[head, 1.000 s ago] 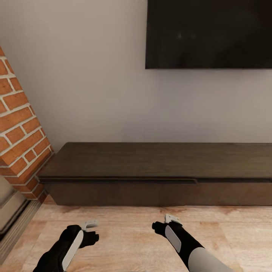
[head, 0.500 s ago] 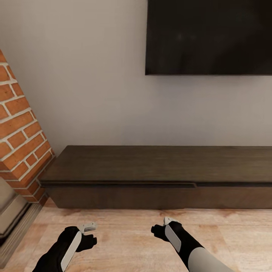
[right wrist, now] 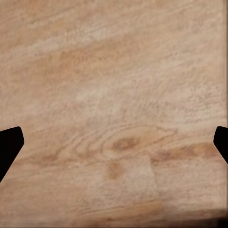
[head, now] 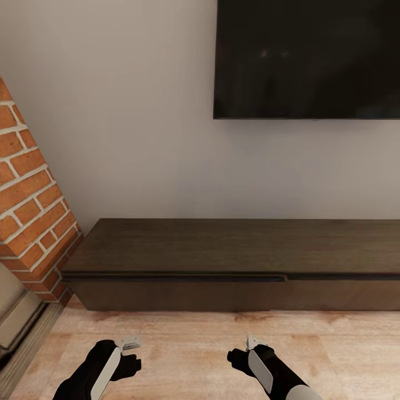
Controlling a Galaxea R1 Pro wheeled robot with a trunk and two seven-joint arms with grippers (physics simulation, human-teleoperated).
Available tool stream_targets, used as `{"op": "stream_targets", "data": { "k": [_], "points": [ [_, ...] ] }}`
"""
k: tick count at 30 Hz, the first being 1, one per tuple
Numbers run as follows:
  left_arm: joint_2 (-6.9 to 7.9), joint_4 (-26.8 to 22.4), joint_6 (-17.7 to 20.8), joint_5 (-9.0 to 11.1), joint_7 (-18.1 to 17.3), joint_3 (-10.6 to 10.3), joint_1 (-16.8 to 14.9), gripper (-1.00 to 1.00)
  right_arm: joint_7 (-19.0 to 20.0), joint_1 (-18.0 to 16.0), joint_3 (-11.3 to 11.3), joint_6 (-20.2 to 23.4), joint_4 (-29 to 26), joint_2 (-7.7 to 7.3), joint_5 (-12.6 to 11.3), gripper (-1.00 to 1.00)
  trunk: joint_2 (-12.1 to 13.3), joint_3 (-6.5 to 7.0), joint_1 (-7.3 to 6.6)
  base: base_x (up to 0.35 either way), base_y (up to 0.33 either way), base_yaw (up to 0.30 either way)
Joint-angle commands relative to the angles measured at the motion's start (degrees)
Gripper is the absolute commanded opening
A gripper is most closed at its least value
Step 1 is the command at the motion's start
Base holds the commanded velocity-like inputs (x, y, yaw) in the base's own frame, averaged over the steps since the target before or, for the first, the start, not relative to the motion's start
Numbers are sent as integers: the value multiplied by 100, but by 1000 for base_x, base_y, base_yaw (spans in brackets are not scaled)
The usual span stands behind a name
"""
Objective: Place each of the two pumpkins and all three candles from the living room inside a cabinet in the living room (use any cabinet), then make sure every cabinet is closed, and position the cauldron so it is next to a table in the living room.
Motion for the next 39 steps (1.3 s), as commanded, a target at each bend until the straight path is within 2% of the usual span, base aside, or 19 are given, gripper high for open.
{"op": "stream_targets", "data": {
  "k": [1,10,27,35,39],
  "points": [
    [1,9,-3,0,-1,-1,0,100,1,6,1,-3,4,0,1,100,42,17,-23,0,0,0],
    [2,255,-21,-38,-3,9,0,100,-2,27,-3,-282,107,-3,4,100,403,150,-220,0,0,-52],
    [-4,280,-46,-36,-3,26,0,100,-17,35,-4,-313,123,-12,18,100,1084,453,-594,0,0,-2],
    [-5,620,-547,-10,5,7,1,100,-36,35,35,-309,128,-9,70,100,1405,597,-769,0,0,0],
    [2,1075,-917,-19,6,1,0,100,-38,35,29,-298,208,-10,69,100,1566,668,-857,0,0,0]
  ]
}}
